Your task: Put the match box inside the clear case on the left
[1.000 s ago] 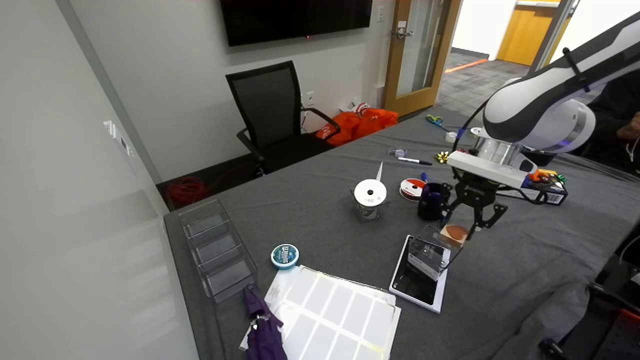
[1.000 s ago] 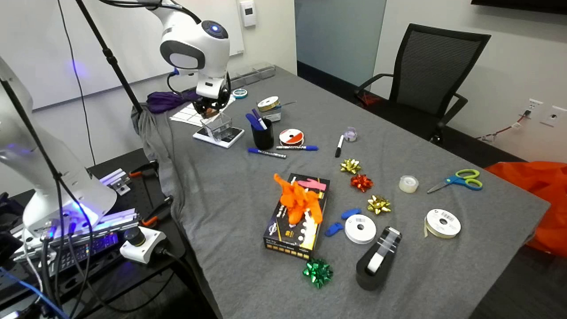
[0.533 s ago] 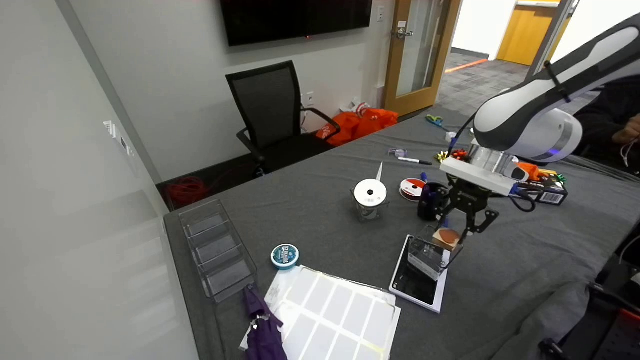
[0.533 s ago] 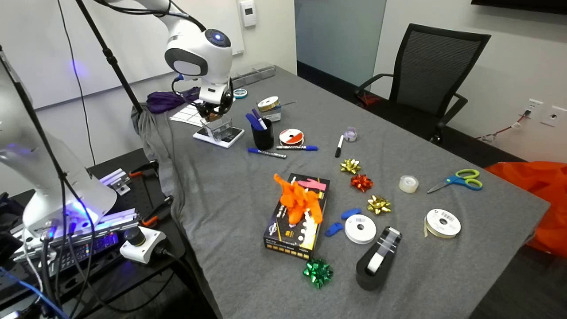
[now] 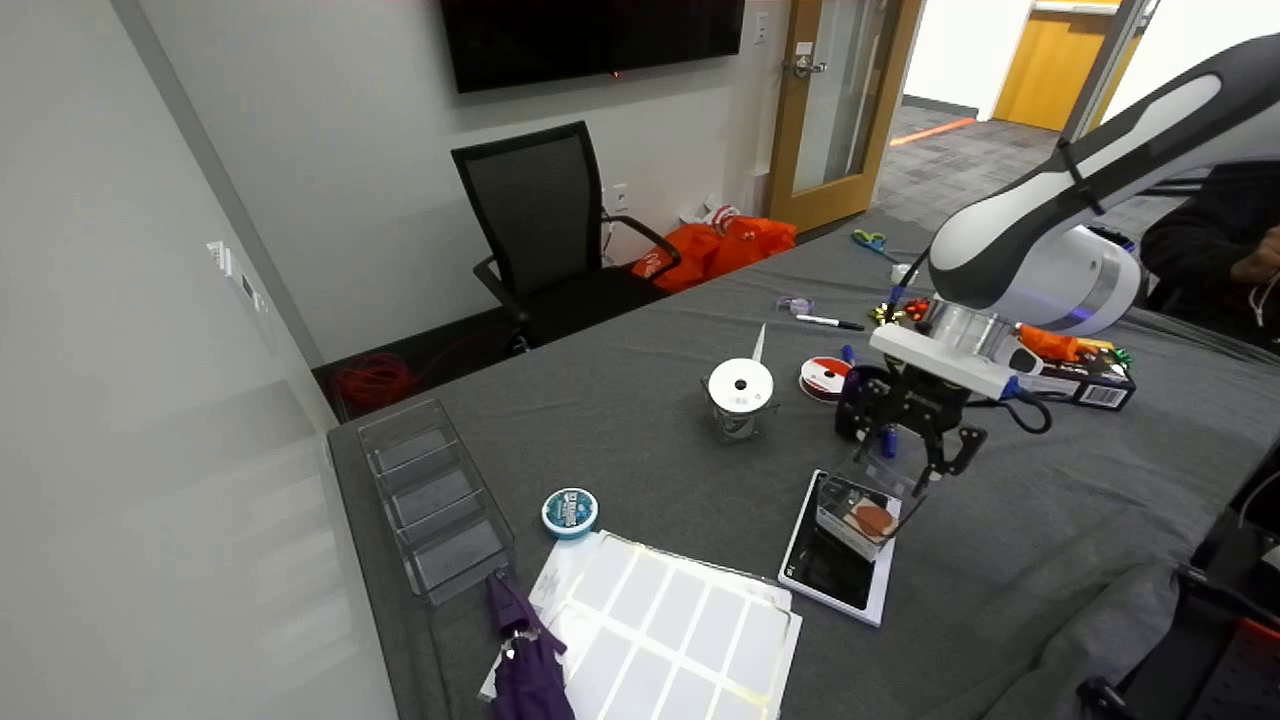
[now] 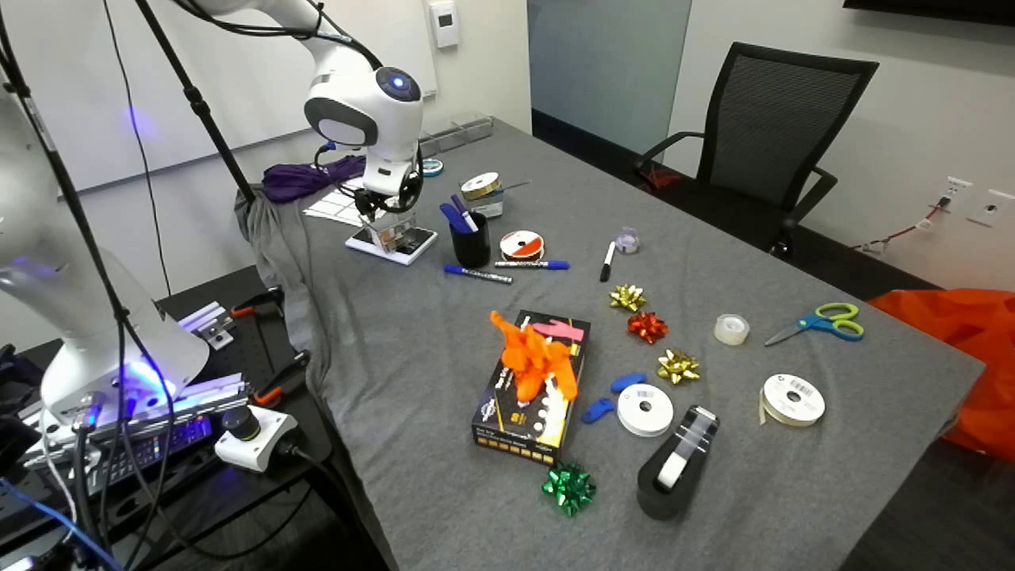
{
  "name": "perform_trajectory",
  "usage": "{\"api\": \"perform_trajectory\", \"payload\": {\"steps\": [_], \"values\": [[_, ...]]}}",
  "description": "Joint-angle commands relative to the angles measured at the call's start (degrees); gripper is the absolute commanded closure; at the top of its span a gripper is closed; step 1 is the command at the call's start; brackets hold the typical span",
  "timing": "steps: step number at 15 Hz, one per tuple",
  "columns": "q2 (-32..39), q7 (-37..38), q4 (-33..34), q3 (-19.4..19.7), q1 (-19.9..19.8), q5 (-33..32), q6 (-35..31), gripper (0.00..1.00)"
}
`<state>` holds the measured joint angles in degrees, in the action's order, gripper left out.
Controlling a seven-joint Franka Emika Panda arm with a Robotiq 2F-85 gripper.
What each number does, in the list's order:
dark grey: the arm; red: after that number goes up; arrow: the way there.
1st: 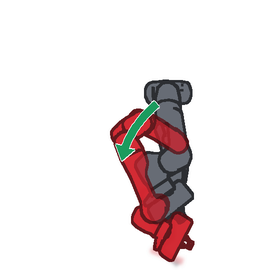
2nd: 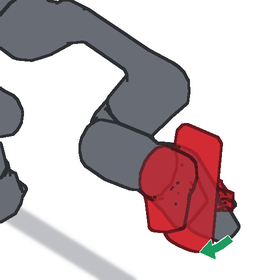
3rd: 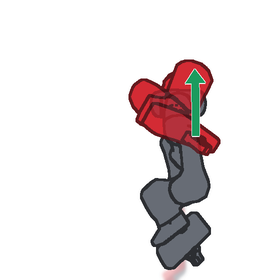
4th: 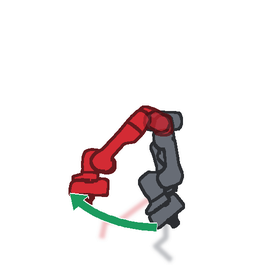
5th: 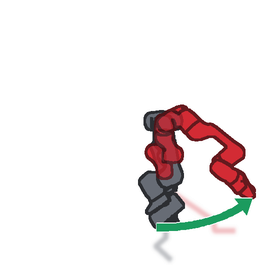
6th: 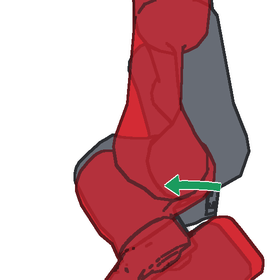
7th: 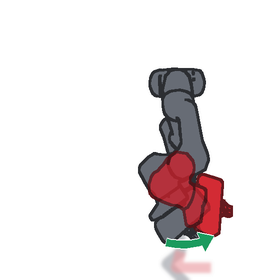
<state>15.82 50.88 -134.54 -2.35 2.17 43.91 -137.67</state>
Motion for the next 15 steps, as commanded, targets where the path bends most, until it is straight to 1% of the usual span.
{"api": "perform_trajectory", "payload": {"steps": [1, 3, 5, 9, 15], "values": [[-0.17, -0.34, 0.43, 0.52, 0.37, 0.29, 0.67, 0.00], [-1.18, 0.50, -0.03, 0.95, 0.49, -0.97, 0.93, 0.00], [-2.55, 1.96, -1.01, 1.60, 1.09, -3.24, -1.08, 0.00], [-6.50, 5.76, -2.71, 3.03, 1.27, -11.70, -4.78, 0.00], [-11.42, 13.70, -3.14, 4.63, 0.20, -25.52, -4.40, 0.00]]}}
